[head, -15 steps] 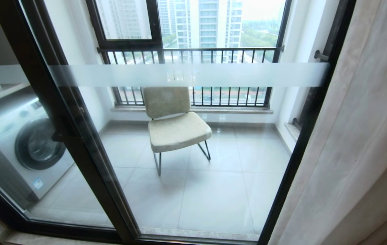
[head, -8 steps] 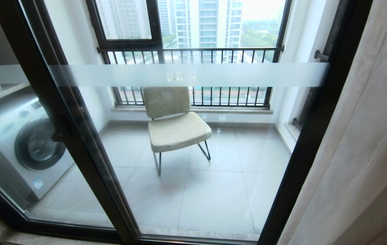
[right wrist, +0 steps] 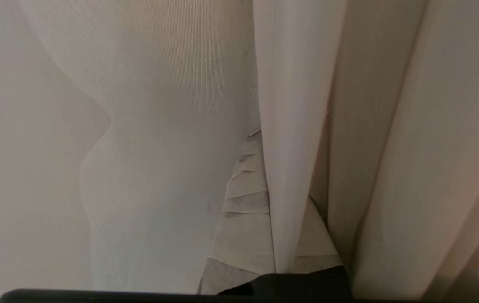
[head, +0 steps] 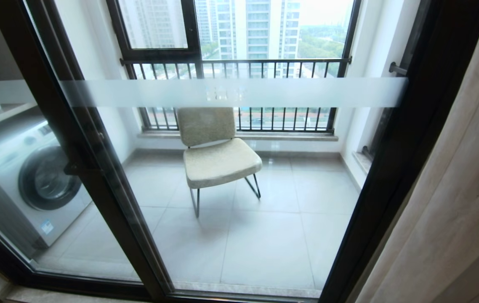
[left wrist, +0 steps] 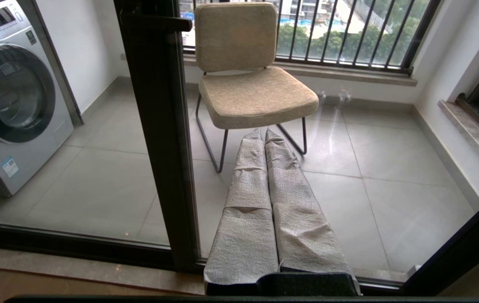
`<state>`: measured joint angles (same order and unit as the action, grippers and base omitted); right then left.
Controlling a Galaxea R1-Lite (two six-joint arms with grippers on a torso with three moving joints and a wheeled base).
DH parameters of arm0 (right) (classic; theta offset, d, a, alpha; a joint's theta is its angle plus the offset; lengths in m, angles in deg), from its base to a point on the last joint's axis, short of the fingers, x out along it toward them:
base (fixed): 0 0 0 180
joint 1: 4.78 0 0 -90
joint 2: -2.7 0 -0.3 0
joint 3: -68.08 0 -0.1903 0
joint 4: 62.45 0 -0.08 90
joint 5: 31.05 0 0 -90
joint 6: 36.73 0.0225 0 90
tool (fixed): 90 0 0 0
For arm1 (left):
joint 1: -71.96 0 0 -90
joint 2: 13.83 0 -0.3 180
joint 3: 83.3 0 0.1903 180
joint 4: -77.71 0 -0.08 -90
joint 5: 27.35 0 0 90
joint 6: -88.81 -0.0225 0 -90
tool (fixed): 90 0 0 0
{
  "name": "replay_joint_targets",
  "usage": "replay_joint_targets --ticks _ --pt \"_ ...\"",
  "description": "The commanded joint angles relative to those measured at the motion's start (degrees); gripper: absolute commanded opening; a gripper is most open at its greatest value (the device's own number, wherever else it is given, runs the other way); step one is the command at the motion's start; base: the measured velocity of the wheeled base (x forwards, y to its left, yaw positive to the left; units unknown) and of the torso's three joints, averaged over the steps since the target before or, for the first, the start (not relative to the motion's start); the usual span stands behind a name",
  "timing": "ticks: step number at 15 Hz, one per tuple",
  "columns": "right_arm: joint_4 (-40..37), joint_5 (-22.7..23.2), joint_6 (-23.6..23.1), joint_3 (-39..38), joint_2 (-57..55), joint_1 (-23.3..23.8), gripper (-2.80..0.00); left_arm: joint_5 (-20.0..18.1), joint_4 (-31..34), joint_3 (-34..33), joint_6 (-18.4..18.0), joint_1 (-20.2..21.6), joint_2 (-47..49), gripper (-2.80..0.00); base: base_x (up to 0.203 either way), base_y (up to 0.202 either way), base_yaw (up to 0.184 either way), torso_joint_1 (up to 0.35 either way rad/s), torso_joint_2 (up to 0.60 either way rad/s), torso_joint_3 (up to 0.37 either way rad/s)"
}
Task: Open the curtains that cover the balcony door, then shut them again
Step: Pull the inner curtains open on both sides
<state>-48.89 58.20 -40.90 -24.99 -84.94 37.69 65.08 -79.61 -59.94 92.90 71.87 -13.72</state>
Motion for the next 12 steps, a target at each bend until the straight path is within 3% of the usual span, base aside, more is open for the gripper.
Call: replay_joint_targets --ticks 1,12 --pt "0.25 -0.05 0.94 1.89 -2.76 2.33 -2.80 0.04 -0.02 0.00 0.03 0.01 -0.02 -2.80 0.000 0.000 0.000 0.000 0.00 0.000" --pt "2.84 0.04 1.27 3.94 -8.64 10.44 -2.80 0.04 -0.02 0.00 0.03 0.01 -0.02 -2.80 0.000 0.000 0.000 0.000 0.00 0.000"
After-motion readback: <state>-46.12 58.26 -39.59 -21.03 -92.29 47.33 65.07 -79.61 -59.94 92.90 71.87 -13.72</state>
